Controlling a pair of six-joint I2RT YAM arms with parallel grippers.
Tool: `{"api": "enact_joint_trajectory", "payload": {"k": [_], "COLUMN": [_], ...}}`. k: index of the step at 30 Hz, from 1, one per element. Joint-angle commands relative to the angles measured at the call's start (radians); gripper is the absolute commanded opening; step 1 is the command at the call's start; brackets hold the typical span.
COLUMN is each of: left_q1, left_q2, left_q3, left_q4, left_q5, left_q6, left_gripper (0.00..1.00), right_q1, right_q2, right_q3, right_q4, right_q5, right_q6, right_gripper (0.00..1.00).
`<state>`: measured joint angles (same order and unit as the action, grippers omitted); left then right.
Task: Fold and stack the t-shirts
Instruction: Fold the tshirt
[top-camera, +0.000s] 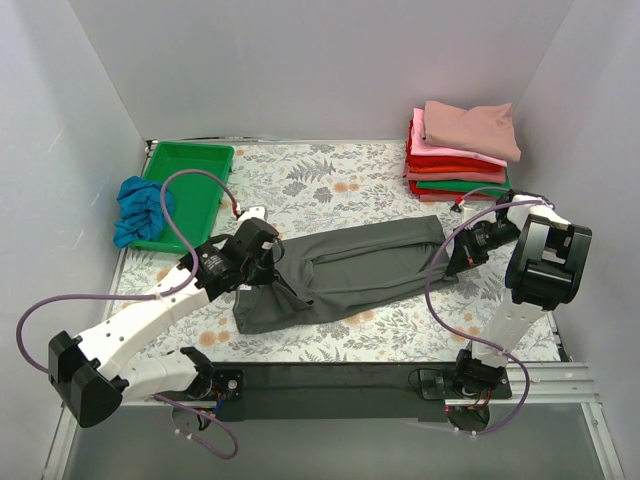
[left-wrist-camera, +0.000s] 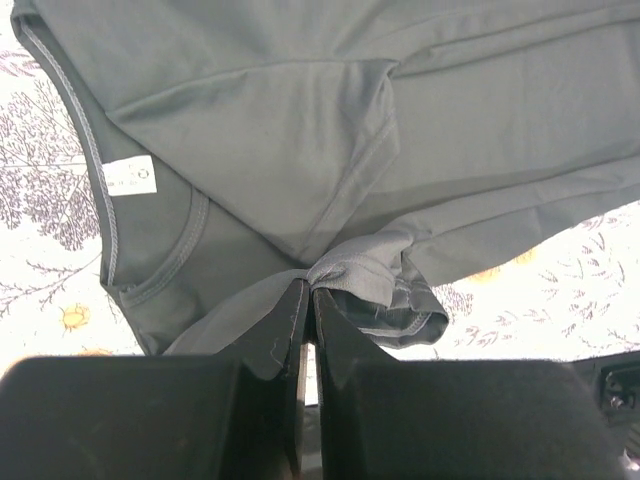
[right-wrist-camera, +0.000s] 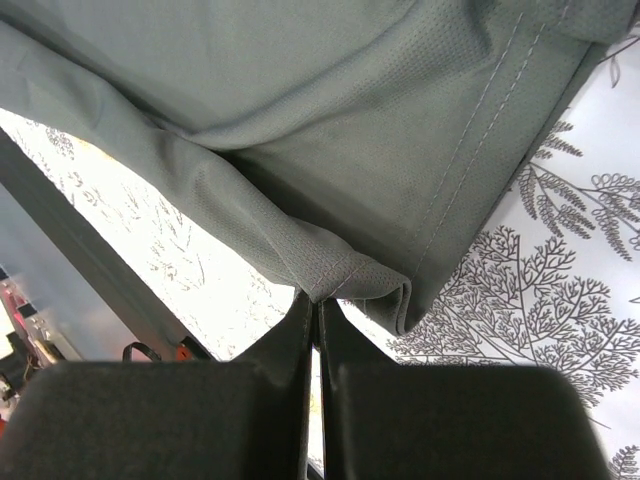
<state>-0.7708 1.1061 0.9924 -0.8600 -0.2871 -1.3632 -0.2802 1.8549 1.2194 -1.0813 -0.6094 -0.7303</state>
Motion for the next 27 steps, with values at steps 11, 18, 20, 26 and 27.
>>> {"api": "enact_joint_trajectory", "payload": {"k": [11, 18, 20, 26, 27], "left_q1": [0.09, 0.11, 0.113, 0.126, 0.128], "left_q2": [0.034, 0.084, 0.106, 0.156, 0.173], "left_q3": [0.04, 0.063, 0.078, 0.1, 0.104], "left_q4": [0.096, 0.139, 0.147, 0.194, 0.206], "left_q5": [0.029, 0.052, 0.058, 0.066, 0.071], "left_q6": [0.104, 0.173, 0.206, 0.289, 0.297], "left_gripper": [0.0, 0.0, 0.0, 0.0, 0.0], "right_q1": [-0.001, -0.001, -0.001, -0.001, -0.001], "right_q2": [0.047, 0.075, 0.079, 0.075, 0.072], "right_q3": [0.084, 0.094, 0.095, 0.088, 0.085], "right_q4": [0.021, 0.038, 0.047, 0.057, 0.058], "right_q5": [-0.064, -0.064, -0.064, -0.056, -0.055], "right_q6": [0.054, 0.074, 0.08, 0.085, 0.086], "right_gripper": [0.01, 0.01, 0.01, 0.01, 0.01]}}
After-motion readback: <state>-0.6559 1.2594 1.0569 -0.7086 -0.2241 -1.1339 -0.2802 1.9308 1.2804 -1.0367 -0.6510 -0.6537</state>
